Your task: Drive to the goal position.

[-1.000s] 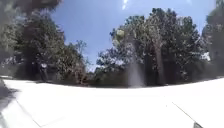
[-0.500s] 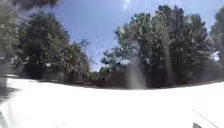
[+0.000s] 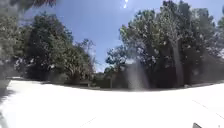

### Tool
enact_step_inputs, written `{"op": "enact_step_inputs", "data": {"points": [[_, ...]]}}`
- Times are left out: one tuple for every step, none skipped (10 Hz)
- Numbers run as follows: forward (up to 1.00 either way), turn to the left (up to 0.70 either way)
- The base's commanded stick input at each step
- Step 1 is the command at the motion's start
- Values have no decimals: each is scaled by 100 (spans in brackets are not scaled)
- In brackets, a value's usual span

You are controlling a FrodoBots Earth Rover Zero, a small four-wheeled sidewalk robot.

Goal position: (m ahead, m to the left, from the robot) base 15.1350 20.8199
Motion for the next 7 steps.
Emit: {"op": "enact_step_inputs", "data": {"points": [[0, 7], [0, 40], [0, 70], [0, 70], [0, 70], [0, 70], [0, 70]]}}
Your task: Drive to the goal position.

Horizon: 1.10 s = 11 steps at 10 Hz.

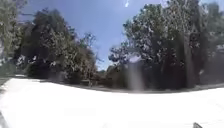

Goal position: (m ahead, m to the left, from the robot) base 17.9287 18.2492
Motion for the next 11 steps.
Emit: {"op": "enact_step_inputs", "data": {"points": [[0, 70], [0, 70], [0, 70], [0, 53], [0, 8], [0, 0], [0, 0], [0, 0], [0, 0], [0, 0], [0, 0]]}}
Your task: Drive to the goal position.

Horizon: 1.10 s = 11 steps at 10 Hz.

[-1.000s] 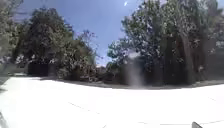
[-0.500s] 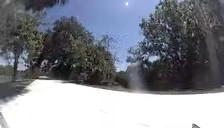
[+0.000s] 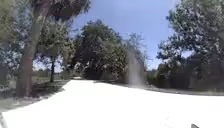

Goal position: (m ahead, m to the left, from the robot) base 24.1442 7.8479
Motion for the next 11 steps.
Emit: {"op": "enact_step_inputs", "data": {"points": [[2, 0], [60, 0], [70, 0], [70, 0], [70, 0], [70, 0], [70, 0], [70, 0], [70, 0], [70, 2], [70, 9]]}}
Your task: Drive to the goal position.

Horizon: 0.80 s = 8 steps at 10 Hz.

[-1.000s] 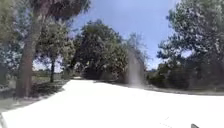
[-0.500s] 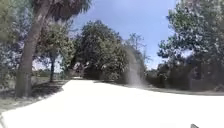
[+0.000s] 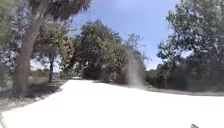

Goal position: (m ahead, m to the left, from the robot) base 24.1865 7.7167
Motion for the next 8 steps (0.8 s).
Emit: {"op": "enact_step_inputs", "data": {"points": [[70, 14], [70, 14], [70, 14], [70, 14], [70, 14], [70, 14], [70, 14], [70, 14]]}}
